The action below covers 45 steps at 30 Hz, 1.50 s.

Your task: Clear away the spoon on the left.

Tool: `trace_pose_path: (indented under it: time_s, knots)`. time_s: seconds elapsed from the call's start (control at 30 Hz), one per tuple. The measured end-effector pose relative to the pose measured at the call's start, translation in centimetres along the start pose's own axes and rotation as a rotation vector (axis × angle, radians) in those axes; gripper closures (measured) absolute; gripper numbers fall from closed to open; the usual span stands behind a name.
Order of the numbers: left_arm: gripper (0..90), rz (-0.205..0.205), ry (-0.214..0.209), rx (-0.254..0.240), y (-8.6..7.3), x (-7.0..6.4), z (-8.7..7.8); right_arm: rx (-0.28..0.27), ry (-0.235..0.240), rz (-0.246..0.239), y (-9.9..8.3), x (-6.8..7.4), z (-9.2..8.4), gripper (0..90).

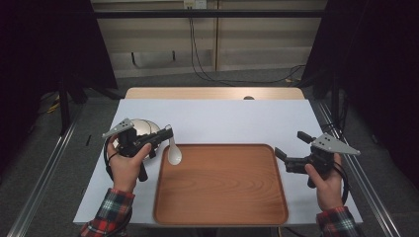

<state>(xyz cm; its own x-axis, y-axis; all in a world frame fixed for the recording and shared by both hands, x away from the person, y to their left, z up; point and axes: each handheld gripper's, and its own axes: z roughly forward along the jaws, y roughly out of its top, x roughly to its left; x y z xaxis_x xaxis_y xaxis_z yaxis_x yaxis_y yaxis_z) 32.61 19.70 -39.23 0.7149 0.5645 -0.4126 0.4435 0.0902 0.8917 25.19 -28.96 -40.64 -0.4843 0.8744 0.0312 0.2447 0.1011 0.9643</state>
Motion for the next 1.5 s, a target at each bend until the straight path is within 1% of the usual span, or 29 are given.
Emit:
trace_pose_path:
  time_s: [0.03,0.1,0.13,0.2,0.23,0.27,0.33,0.43,0.47,0.57,0.7,0.73,0.77,0.8,0.83,1.0,1.03,1.07,1.1,1.13,1.17,1.23,1.27,1.3,1.33,1.37,1.43,1.5]
  knots:
    - [85.6,0.000,-0.008,0.007,-0.2,-0.1,0.1,-0.003,0.001,0.000,0.0,0.0,0.1,0.7]
    - [85.6,-0.005,-0.005,0.001,-0.3,-0.2,0.1,-0.001,0.004,0.000,0.0,0.0,0.0,0.7]
    - [85.6,-0.004,-0.012,0.005,-0.4,-0.2,0.1,-0.001,0.003,-0.003,0.0,0.0,0.0,0.7]
    - [85.6,0.004,-0.008,0.012,-0.6,-0.4,0.1,-0.002,0.004,-0.002,0.0,0.0,0.0,0.7]
    - [85.6,-0.003,-0.013,0.013,-0.8,-0.5,0.2,0.000,0.003,-0.003,0.0,0.0,0.0,0.7]
    - [85.6,0.002,-0.014,0.019,-0.9,-0.5,0.2,0.000,0.005,0.001,0.0,0.0,0.0,0.7]
    - [85.6,-0.006,-0.020,0.025,-1.3,-0.7,0.3,0.001,0.001,0.000,0.0,0.0,0.0,0.7]
    - [85.6,-0.002,-0.022,0.034,-1.6,-0.7,0.3,0.002,-0.001,-0.005,0.0,0.1,0.1,0.7]
    - [85.6,-0.008,-0.025,0.035,-1.8,-0.7,0.4,0.002,-0.001,-0.005,0.0,0.1,0.1,0.7]
    - [85.6,-0.001,-0.027,0.059,-2.4,-0.9,0.5,0.002,-0.002,-0.002,0.0,0.1,0.1,0.7]
    - [85.6,-0.002,-0.032,0.063,-2.8,-1.1,0.6,0.004,-0.002,-0.007,0.0,0.0,0.1,0.7]
    - [85.6,0.002,-0.033,0.071,-3.0,-1.2,0.7,0.006,-0.001,-0.009,-0.1,0.0,0.1,0.7]
    - [85.6,0.006,-0.049,0.077,-3.1,-1.2,0.7,0.006,-0.001,-0.007,-0.1,0.1,0.1,0.7]
    - [85.6,0.013,-0.044,0.084,-3.2,-1.3,0.7,0.006,0.001,-0.005,0.0,0.1,0.1,0.7]
    - [85.6,0.003,-0.045,0.082,-3.3,-1.4,0.8,0.005,0.003,-0.007,0.0,0.1,0.1,0.7]
    - [85.6,0.010,-0.055,0.108,-3.9,-1.6,0.7,0.005,0.006,-0.007,0.0,0.1,0.1,0.7]
    - [85.6,-0.002,-0.054,0.100,-4.0,-1.7,0.7,0.003,0.006,-0.009,0.0,0.1,0.1,0.7]
    - [85.6,-0.002,-0.054,0.100,-4.0,-1.7,0.7,0.003,0.006,-0.009,0.0,0.1,0.1,0.7]
    - [85.6,0.004,-0.066,0.106,-4.1,-1.6,0.6,0.003,0.002,-0.008,0.0,0.1,0.1,0.7]
    - [85.6,0.008,-0.058,0.113,-4.2,-1.7,0.6,0.005,0.005,-0.008,0.0,0.1,0.1,0.7]
    - [85.6,-0.006,-0.062,0.110,-4.4,-1.7,0.5,0.005,0.004,-0.010,0.0,0.1,0.1,0.7]
    - [85.6,-0.010,-0.068,0.114,-4.5,-1.7,0.4,0.004,0.009,-0.007,0.0,0.1,0.2,0.7]
    - [85.6,-0.011,-0.059,0.106,-4.6,-1.8,0.4,0.004,0.008,-0.007,0.0,0.1,0.2,0.7]
    - [85.6,-0.019,-0.073,0.109,-4.7,-1.8,0.4,0.006,0.009,-0.009,-0.1,0.1,0.2,0.7]
    - [85.5,-0.020,-0.078,0.112,-4.9,-1.9,0.4,0.009,0.009,-0.009,-0.1,0.2,0.2,0.7]
    - [85.6,-0.016,-0.079,0.116,-4.9,-1.9,0.4,0.010,0.009,-0.008,-0.1,0.2,0.2,0.7]
    - [85.6,-0.023,-0.084,0.114,-5.0,-2.1,0.3,0.010,0.009,-0.008,-0.1,0.2,0.2,0.7]
    - [85.6,-0.020,-0.090,0.120,-5.1,-2.2,0.3,0.009,0.009,-0.009,-0.1,0.2,0.2,0.7]
